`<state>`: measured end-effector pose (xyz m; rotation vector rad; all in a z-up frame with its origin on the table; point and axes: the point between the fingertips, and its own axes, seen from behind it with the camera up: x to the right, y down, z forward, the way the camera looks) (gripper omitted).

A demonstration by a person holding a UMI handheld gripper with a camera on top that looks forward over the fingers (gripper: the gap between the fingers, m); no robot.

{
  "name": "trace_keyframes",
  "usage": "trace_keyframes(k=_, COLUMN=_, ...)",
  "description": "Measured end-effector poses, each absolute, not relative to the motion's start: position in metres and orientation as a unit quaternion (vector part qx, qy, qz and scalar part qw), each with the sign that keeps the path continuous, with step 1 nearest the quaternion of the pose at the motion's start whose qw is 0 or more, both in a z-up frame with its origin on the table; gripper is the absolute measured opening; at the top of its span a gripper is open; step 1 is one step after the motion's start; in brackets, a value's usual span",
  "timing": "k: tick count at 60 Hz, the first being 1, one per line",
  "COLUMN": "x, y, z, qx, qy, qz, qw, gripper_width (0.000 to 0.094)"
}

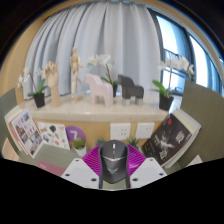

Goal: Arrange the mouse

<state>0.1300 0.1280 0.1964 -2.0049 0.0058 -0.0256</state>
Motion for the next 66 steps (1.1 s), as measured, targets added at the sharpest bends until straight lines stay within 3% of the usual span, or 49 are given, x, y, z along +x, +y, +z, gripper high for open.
trace_keyframes(k=5, x=0.095, y=0.129, z=0.276, qx=-0.809, qy=-0.001, qz=-0.011, qw=0.587, gripper_width=0.0305)
trace_keyframes(k=10, x=0.048, y=0.124, z=0.334, qx=-0.781, qy=-0.004, qz=0.001, qw=0.625, gripper_width=0.0305)
trace_keyframes(k=14, x=0.006, y=0.122, z=0.362, qx=-0.768, qy=-0.014, qz=0.007, qw=0.641, gripper_width=0.0305)
trace_keyframes(k=18, x=-0.035, y=0.123, z=0.363, qx=-0.765, qy=-0.026, qz=0.019, qw=0.643, gripper_width=0.0305)
trace_keyframes(k=25, x=-0.093, y=0.128, z=0.306, qx=-0.791, qy=-0.036, qz=0.035, qw=0.61, gripper_width=0.0304)
trace_keyframes(k=37, x=-0.133, y=0.11, z=0.121, qx=-0.872, qy=-0.037, qz=0.04, qw=0.487, gripper_width=0.0304)
trace_keyframes(k=45, x=-0.134, y=0.086, z=0.037, qx=-0.901, qy=-0.042, qz=0.026, qw=0.431, gripper_width=0.0304)
trace_keyframes(k=55, x=-0.132, y=0.066, z=-0.01, qx=-0.917, qy=-0.04, qz=0.022, qw=0.395, gripper_width=0.0326)
trace_keyframes(k=57, x=-0.133, y=0.068, z=-0.008, qx=-0.912, qy=-0.035, qz=0.026, qw=0.409, gripper_width=0.033)
trace_keyframes(k=66, x=-0.131, y=0.067, z=-0.009, qx=-0.911, qy=-0.033, qz=0.026, qw=0.41, gripper_width=0.047)
